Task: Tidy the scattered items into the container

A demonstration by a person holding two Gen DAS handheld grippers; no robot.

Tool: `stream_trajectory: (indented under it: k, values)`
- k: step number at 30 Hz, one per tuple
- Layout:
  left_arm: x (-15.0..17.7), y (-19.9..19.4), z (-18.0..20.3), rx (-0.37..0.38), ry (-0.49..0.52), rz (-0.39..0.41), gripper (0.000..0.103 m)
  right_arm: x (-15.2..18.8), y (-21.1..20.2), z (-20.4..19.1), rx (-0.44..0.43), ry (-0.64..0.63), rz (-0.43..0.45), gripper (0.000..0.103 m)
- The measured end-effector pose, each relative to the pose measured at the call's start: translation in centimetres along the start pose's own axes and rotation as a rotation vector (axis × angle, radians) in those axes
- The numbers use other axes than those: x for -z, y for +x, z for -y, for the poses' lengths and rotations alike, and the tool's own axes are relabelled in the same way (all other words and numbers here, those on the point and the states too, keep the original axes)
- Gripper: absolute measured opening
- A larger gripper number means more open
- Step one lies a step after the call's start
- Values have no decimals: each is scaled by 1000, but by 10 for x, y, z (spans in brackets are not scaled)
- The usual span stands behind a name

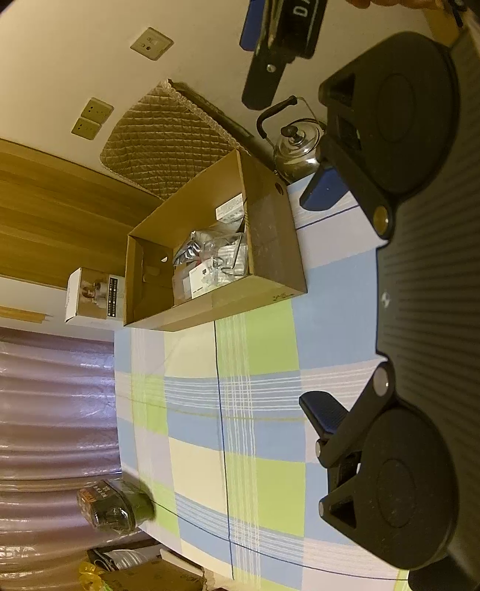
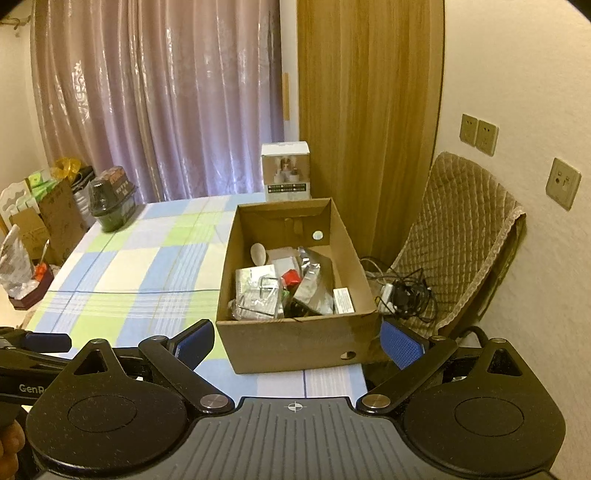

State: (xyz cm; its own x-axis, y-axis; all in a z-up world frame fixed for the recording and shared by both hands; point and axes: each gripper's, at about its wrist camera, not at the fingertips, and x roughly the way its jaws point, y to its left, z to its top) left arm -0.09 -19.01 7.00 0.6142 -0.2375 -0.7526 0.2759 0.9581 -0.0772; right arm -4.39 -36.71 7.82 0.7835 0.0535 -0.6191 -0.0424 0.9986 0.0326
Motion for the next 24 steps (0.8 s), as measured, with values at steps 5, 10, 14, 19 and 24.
stream_trajectory:
  k: [5, 10, 14, 19, 24]
  values:
    - [2, 2, -1, -4, -8, -6, 102, 2, 1, 0, -1, 3, -6, 101]
    - [3, 3, 2, 1, -6, -6, 102, 4, 1, 1, -4, 8, -7, 101]
    - [3, 2, 2, 7, -18, -4, 102, 4, 0, -1, -4, 6, -4, 101]
    - [4, 2, 1, 5, -23, -5, 102, 5, 1, -1, -4, 7, -7, 101]
    - [5, 1, 0, 1, -29, -4, 102, 7, 1, -2, -5, 8, -12, 101]
